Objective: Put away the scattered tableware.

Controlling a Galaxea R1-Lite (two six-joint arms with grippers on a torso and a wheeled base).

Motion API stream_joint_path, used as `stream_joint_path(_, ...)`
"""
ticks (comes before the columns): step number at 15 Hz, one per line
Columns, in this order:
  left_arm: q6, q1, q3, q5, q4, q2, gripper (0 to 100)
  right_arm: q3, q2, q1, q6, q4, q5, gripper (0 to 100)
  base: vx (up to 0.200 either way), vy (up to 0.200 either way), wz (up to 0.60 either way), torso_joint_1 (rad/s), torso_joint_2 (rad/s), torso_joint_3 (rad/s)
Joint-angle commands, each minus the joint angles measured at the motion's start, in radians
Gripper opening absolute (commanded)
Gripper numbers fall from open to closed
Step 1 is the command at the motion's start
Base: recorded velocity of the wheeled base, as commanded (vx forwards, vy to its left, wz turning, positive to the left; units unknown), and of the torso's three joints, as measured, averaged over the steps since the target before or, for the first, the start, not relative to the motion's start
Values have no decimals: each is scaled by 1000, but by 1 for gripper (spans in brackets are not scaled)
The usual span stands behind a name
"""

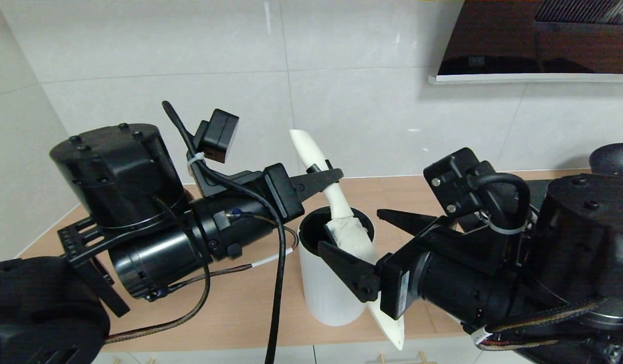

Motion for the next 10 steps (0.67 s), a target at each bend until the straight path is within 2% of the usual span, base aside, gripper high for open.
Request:
stream_joint_path(1,3,13,-5,1,-6,-37,0,0,-46,-17,-2,-1,-1,100,0,0,0,0,0,0)
stream_joint_path(5,61,111,-23,-6,-11,-91,0,-5,-141,-122,-6,4,8,100,0,0,0,0,0,0)
stream_joint_path(7,139,161,-22,-6,-11,-91,0,-8,-152,-131,-6,6,9,100,0,0,0,0,0,0)
stream_joint_path(10,264,167,-3,1,-11,-94,0,-5,-149,-139,-6,7,8,100,0,0,0,0,0,0)
